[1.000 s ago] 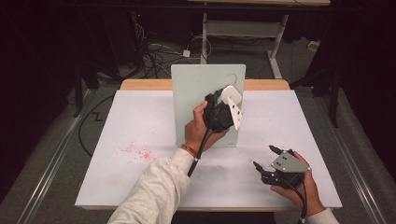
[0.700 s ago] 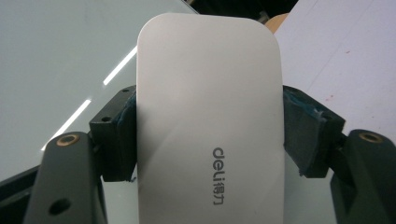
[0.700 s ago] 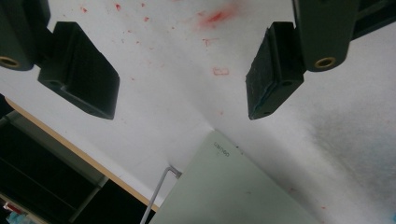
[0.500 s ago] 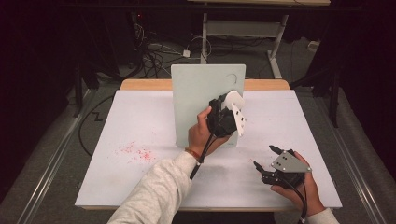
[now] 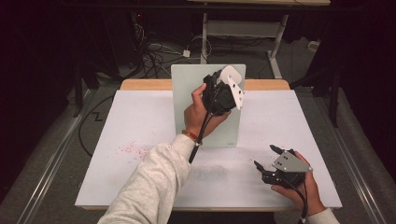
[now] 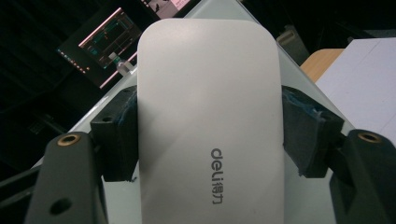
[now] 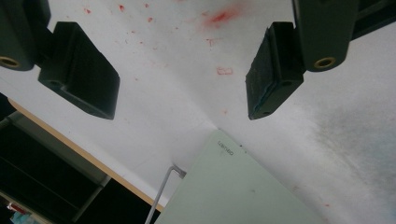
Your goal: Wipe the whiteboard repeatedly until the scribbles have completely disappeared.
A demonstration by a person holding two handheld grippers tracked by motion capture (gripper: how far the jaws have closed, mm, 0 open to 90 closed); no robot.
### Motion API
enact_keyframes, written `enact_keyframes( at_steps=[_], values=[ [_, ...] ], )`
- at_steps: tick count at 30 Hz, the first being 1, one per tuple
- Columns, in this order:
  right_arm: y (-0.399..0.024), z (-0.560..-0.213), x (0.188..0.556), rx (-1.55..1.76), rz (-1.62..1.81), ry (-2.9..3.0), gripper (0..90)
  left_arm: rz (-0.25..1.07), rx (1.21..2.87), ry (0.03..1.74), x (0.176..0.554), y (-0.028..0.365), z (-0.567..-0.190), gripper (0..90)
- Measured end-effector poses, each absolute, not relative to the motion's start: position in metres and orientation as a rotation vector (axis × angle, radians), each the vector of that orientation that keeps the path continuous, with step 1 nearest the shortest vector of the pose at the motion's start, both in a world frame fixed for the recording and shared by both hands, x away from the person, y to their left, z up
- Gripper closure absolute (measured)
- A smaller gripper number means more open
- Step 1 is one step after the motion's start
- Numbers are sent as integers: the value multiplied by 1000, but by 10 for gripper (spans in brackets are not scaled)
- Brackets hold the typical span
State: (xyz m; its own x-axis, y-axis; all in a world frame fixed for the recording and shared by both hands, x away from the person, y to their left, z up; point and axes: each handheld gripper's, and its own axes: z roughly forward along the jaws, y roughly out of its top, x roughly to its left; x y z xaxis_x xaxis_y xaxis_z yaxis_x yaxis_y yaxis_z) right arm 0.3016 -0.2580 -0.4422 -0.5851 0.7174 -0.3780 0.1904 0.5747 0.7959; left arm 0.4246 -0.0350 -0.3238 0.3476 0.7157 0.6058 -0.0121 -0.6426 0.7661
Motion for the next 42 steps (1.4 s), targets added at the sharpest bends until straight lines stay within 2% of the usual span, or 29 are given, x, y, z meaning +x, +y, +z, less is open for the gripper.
enact_keyframes(
  at_steps=[7, 18, 24, 32, 42],
  values=[
    [-257, -442, 301, 718, 945, 2094, 265, 1347, 1946, 589, 421, -40, -334, 288],
    [-257, -443, 302, 716, 940, 2099, 265, 1361, 2006, 527, 408, -46, -372, 288],
    [-257, -443, 301, 720, 939, 2098, 265, 1321, 2017, 536, 411, -43, -361, 288],
    [-258, -444, 302, 722, 942, 2102, 265, 1327, 2012, 533, 423, -49, -327, 288],
    [-259, -443, 302, 725, 948, 2096, 265, 1331, 2019, 519, 430, -56, -314, 281]
  ],
)
